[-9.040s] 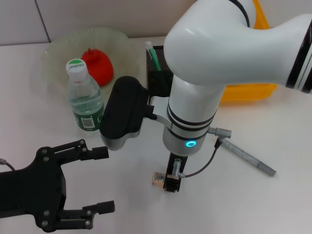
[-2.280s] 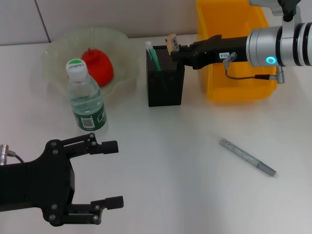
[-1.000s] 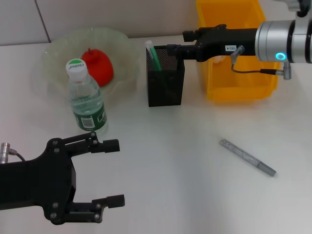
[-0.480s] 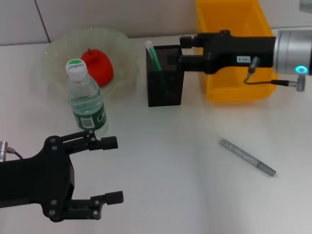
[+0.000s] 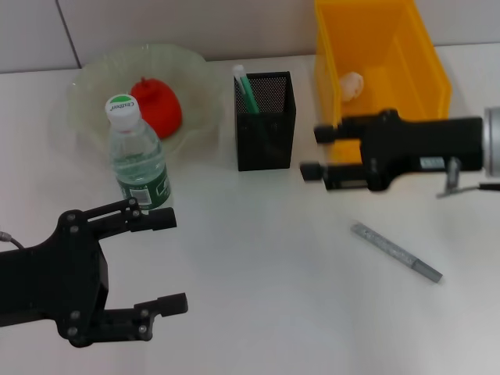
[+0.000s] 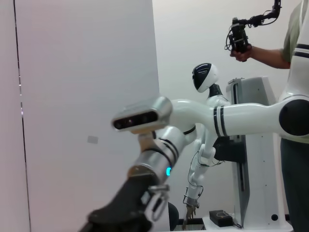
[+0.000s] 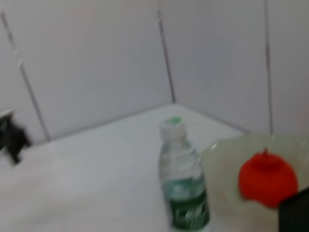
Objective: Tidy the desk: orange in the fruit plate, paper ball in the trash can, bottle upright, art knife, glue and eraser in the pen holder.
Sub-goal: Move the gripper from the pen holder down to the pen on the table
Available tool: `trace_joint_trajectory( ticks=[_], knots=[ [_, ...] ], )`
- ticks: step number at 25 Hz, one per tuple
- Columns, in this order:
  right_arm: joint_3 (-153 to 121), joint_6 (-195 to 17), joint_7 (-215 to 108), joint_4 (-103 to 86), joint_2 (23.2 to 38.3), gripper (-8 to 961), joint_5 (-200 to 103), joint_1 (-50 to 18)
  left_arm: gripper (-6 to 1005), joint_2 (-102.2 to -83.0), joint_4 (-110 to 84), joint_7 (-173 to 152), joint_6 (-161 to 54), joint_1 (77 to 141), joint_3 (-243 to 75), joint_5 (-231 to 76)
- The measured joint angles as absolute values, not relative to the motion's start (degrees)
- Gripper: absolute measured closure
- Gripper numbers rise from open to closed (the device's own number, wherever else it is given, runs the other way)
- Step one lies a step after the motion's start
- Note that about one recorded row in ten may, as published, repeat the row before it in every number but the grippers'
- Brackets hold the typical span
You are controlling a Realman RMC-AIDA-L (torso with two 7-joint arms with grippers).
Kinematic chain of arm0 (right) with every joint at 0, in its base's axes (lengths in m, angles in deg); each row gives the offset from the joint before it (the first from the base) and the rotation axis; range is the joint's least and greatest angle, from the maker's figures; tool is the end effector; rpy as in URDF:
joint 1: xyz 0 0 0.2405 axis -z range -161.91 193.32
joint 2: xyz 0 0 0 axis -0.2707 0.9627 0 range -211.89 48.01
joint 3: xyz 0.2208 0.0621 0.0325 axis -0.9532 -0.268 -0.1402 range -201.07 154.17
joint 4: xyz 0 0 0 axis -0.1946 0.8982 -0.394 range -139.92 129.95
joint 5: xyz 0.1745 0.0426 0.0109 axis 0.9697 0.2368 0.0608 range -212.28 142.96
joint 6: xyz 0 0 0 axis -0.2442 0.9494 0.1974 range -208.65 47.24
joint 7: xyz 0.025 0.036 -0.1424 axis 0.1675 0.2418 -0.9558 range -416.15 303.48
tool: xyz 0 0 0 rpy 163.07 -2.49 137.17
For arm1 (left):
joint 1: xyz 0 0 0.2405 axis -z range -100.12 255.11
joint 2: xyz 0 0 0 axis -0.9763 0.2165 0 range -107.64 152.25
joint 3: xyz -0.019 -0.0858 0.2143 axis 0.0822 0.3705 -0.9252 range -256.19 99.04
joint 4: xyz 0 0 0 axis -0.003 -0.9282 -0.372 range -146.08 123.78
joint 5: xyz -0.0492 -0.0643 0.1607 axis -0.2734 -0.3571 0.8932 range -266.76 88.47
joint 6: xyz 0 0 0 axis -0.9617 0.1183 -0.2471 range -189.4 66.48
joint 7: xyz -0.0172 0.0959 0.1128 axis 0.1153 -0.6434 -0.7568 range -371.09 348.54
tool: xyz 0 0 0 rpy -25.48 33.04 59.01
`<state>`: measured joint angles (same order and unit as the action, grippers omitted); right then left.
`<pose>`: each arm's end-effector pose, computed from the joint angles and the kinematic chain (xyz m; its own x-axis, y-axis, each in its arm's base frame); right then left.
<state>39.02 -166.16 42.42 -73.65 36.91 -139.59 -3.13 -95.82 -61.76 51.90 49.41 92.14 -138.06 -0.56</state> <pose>0.1875 0.2883 0.0331 0.8656 -0.2824 -0.4135 -0.3932 -0.8947 -0.2120 -0.1929 0.2126 0.0338 0.7154 -0.0714 0.6951 0.0017 -0.9946 -0.1039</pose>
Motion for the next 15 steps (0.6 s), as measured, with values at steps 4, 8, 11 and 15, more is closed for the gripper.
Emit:
trace_joint_trajectory(
  ticks=[4,8,11,15],
  knots=[
    [39.4,-169.1,44.1,-77.7,37.18,275,-143.5,-1.5,198,-95.81,-61.4,51.9,49.4,92.1,-138.1,-0.6],
    [39.4,-173.2,47.1,-80.6,37.26,275,-147.7,-0.9,198,-95.82,-61.2,51.9,49.4,92.3,-138.1,-0.5],
    [39.0,-174.4,48.7,-81.8,37.28,275,-150.0,-0.7,198,-95.81,-61.1,51.9,49.3,92.4,-138.1,-0.3],
    [39.1,-174.9,52.7,-85.2,37.32,275,-154.4,-0.4,198,-95.81,-61.1,51.9,49.3,92.5,-138.1,-0.4]
  ],
)
